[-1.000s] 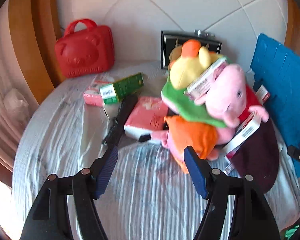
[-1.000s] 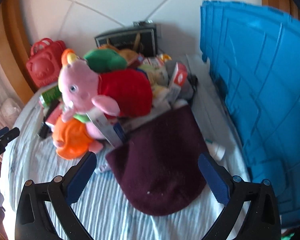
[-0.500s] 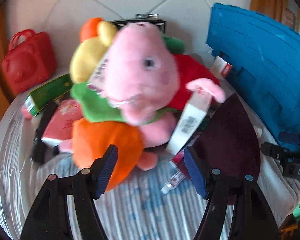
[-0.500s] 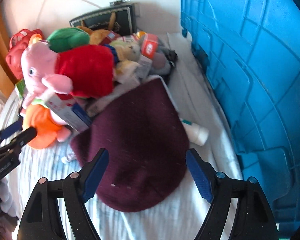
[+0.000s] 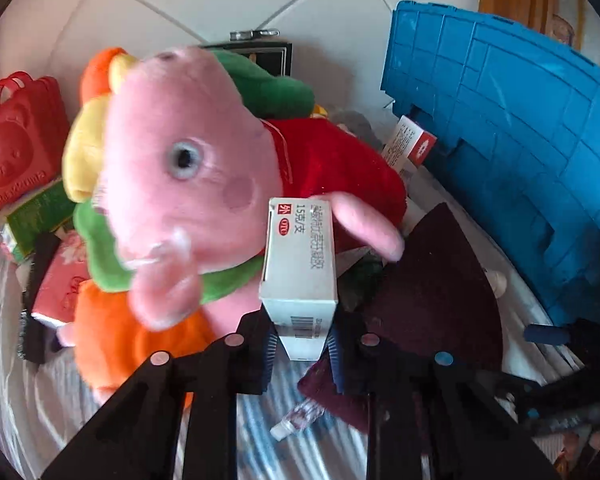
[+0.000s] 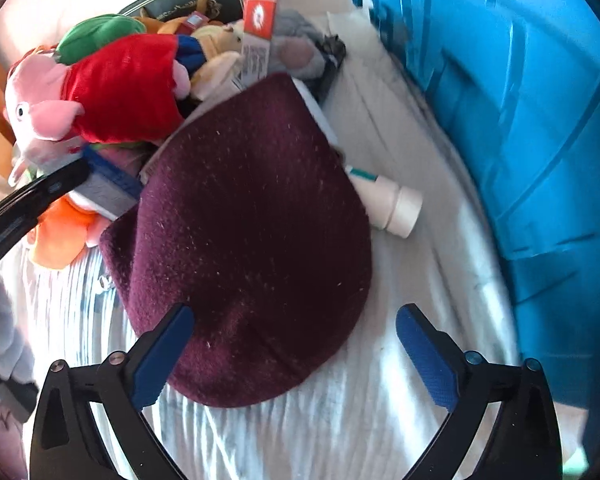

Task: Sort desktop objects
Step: 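Grasp the white medicine box with the left gripper while the right approaches the maroon cloth, then pinch the maroon cloth with the right gripper and lift it, then carry the box and cloth over the crate and open both grippers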

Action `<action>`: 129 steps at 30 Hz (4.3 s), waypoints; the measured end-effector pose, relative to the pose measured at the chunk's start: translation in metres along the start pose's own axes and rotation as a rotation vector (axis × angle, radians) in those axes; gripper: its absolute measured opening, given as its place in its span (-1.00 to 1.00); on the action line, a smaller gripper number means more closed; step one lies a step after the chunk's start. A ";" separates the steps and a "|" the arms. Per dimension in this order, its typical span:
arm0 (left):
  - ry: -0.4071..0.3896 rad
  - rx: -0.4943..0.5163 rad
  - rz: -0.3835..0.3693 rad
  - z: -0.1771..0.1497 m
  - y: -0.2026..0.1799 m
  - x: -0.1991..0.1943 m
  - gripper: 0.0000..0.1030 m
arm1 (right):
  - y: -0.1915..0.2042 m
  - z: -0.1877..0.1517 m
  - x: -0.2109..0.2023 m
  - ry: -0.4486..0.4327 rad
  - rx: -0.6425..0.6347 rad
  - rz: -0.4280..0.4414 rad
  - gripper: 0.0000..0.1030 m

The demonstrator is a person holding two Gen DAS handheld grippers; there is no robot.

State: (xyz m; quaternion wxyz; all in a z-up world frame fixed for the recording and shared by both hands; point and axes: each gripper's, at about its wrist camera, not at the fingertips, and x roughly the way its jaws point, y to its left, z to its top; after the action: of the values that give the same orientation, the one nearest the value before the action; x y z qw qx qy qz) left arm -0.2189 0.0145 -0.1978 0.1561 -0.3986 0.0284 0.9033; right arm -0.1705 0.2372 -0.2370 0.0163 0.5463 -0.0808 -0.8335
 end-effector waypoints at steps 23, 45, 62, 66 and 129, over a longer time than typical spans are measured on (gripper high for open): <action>0.038 -0.249 0.284 -0.085 0.084 -0.094 -0.58 | 0.018 -0.029 0.025 -0.081 -0.160 -0.021 1.00; 0.020 -0.283 0.324 -0.108 0.098 -0.130 -0.58 | 0.049 -0.057 -0.040 -0.249 -0.277 -0.059 -0.51; -0.229 -0.199 0.297 -0.053 0.059 -0.197 -0.58 | 0.091 -0.032 -0.216 -0.797 -0.276 0.051 -0.53; -0.324 -0.153 0.272 -0.024 0.030 -0.211 -0.58 | 0.079 -0.029 -0.252 -0.901 -0.242 0.034 -0.53; -0.253 0.156 -0.179 0.138 -0.371 -0.154 0.12 | -0.237 0.013 -0.342 -0.786 0.026 -0.434 1.00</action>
State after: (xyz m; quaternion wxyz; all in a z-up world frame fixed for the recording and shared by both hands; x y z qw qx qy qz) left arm -0.1061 0.3509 0.0354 0.2688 -0.2694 0.0431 0.9237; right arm -0.0303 0.5122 0.0426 -0.1977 0.1927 0.0253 -0.9608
